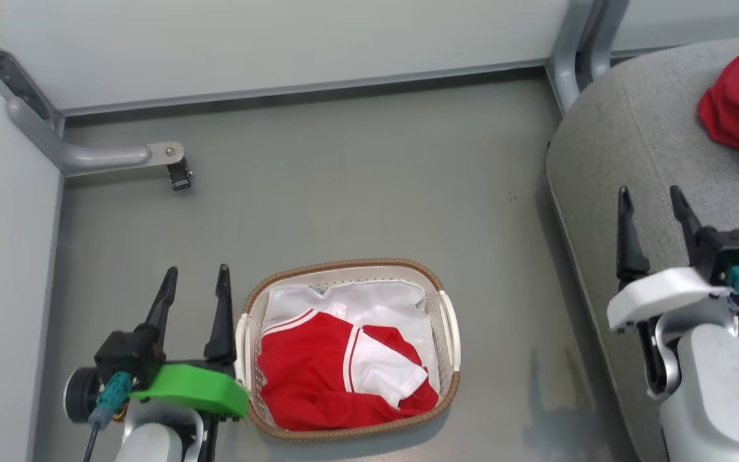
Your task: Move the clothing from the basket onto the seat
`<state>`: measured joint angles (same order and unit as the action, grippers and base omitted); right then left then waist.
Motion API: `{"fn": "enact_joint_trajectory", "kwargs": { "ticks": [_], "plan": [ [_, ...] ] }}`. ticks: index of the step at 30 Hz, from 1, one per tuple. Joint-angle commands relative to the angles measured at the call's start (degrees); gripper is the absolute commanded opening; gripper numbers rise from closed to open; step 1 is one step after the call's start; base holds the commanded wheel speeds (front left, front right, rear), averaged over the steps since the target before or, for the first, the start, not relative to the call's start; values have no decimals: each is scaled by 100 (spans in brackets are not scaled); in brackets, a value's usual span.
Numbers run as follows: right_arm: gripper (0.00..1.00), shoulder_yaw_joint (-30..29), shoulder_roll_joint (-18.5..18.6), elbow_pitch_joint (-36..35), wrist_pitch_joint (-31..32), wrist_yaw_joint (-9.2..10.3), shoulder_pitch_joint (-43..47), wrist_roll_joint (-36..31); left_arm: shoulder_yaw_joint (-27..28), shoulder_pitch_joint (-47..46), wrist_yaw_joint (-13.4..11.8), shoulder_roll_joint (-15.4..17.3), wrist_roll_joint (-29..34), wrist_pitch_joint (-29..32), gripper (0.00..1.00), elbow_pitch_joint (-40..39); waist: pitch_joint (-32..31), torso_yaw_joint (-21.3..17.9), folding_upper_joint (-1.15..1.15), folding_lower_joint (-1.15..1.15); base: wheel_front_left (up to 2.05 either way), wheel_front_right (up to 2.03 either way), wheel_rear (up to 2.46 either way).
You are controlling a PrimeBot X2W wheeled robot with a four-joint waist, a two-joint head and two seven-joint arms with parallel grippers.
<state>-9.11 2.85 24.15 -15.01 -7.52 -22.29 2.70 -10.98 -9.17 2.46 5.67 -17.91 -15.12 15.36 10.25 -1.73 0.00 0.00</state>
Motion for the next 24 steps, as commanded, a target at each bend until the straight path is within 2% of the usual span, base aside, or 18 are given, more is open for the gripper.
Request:
{"fn": "enact_joint_trajectory", "kwargs": {
  "ticks": [1, 5, 9, 24],
  "plan": [
    [100, 164, 17, -106, -25, 6, 290, 164, 117, 203, 1, -45, 43, -5, 100, -11, -384, 274, 0, 0, 0, 0, 0],
    [100, 531, 24, -378, -25, 6, 855, 512, 456, 556, -22, -107, 71, -5, 100, -97, -562, 299, 0, 0, 0, 0, 0],
    [100, 616, 19, -563, -25, 6, 1276, 740, 654, 895, 42, -200, 81, -4, 100, -161, -715, 287, 0, 0, 0, 0, 0],
    [100, 904, 16, -746, -25, 6, 1707, 718, 829, 1248, 172, -268, 183, -5, 100, -92, -961, 250, 0, 0, 0, 0, 0]
  ]
}}
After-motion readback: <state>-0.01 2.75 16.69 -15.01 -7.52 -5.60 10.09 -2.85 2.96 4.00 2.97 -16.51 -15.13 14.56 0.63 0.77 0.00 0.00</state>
